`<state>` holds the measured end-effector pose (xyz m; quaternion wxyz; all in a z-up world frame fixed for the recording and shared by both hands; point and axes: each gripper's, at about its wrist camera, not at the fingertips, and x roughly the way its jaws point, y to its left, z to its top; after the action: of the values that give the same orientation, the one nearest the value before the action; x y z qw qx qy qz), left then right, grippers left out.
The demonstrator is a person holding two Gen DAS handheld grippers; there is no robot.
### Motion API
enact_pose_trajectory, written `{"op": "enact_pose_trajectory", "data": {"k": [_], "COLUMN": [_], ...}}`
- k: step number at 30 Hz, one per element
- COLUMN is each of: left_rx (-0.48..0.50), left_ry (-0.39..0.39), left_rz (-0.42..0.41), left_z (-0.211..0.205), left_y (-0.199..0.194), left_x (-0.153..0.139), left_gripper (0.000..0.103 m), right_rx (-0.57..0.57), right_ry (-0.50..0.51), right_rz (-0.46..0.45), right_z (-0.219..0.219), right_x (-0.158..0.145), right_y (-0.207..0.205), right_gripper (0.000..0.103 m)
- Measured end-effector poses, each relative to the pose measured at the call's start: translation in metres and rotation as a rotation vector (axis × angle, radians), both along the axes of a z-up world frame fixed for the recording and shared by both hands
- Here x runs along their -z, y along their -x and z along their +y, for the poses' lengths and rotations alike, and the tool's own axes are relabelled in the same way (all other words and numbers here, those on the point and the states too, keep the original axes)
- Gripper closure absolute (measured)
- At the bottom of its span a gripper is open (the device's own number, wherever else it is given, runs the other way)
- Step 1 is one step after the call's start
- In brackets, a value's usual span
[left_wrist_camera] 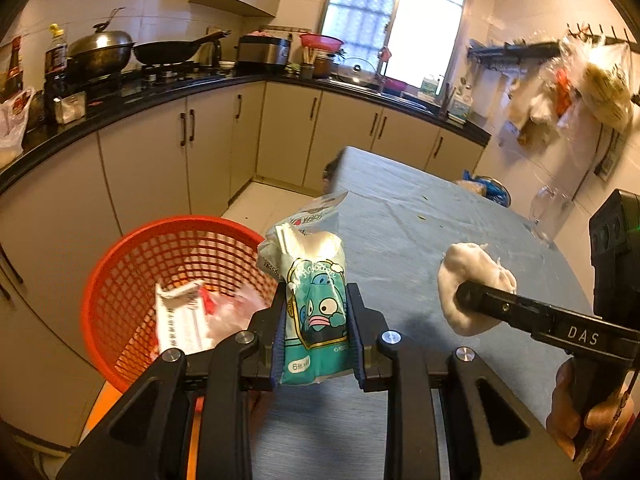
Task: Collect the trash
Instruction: 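Carry the teal packet and cloth bundle over the red basket and open both tools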
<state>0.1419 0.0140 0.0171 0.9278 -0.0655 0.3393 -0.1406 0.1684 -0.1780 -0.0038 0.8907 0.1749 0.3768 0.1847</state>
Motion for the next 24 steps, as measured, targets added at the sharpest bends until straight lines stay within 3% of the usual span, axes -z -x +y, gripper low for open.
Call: {"op": "enact_pose_trajectory", "data": {"k": [14,24], "left_rx": [-0.158,-0.192], "left_ry": [0.045,0.046], "left_rz": [0.048,0.108], "left_z": [0.093,0.116], "left_y": [-0.031,-0.036], "left_x": [0.014,0.038], "left_gripper": [0.077,0.075], "right_rx": [-0.14,-0.177], "right_ry": [-0.008,-0.016], "right_rz": [0.012,0.084], "right_z": [0.087,0.141], "right_x": [-0.013,-0.001], "right_y": [-0.036,-0.076], "right_gripper": [0.063,0.06]}}
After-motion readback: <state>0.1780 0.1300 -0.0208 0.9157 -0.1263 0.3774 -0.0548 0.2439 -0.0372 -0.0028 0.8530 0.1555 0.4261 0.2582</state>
